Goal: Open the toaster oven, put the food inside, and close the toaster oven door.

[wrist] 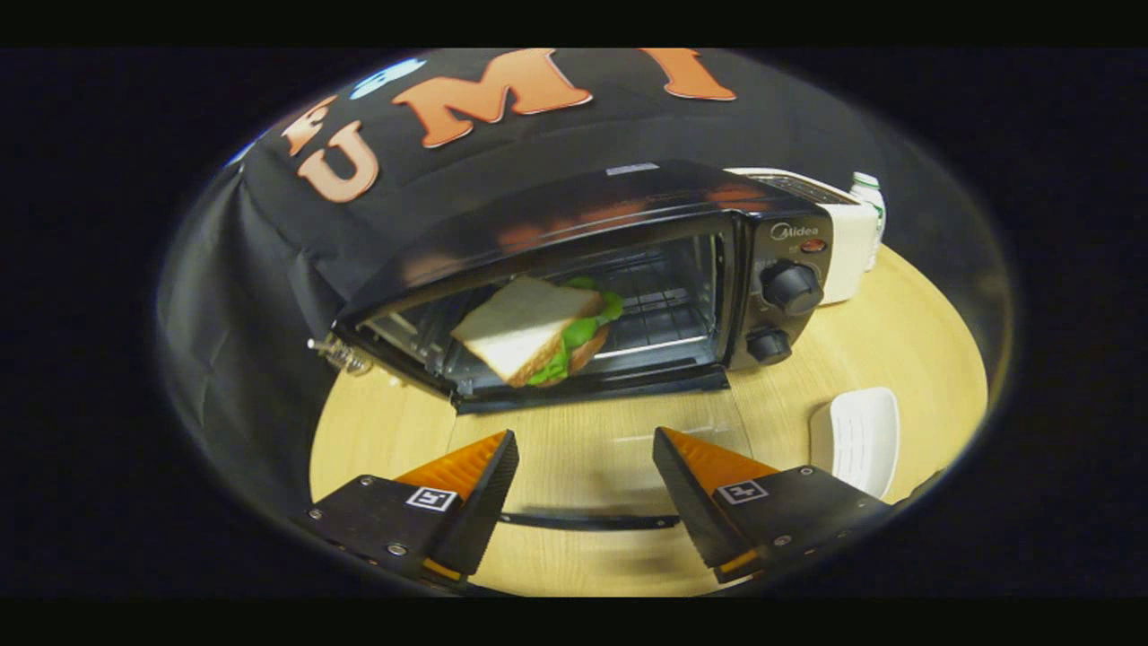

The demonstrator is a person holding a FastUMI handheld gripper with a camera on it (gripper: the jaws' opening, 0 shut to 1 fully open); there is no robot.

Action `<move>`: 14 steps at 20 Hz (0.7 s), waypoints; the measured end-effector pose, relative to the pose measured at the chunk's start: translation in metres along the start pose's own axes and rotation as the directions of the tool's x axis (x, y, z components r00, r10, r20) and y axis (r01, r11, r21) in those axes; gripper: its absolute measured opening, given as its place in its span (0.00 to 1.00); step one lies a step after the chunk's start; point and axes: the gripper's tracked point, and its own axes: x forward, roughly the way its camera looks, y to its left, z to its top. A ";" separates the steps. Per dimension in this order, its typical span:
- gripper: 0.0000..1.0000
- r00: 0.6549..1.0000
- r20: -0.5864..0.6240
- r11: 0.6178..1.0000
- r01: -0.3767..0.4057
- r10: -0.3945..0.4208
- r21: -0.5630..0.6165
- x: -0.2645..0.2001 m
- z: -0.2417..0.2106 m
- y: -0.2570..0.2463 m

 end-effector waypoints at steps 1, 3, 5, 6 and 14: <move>0.90 1.000 -0.019 0.999 -0.009 0.008 -0.033 -0.004 -0.010 0.002; 0.90 0.998 -0.062 0.996 -0.029 0.024 -0.082 -0.012 -0.031 0.005; 0.90 0.993 -0.115 0.993 -0.036 0.023 -0.111 -0.017 -0.053 0.005; 0.90 0.990 -0.142 0.992 -0.032 0.014 -0.123 -0.019 -0.063 0.004; 0.82 0.965 -0.253 0.972 0.003 -0.064 -0.233 -0.020 -0.120 -0.019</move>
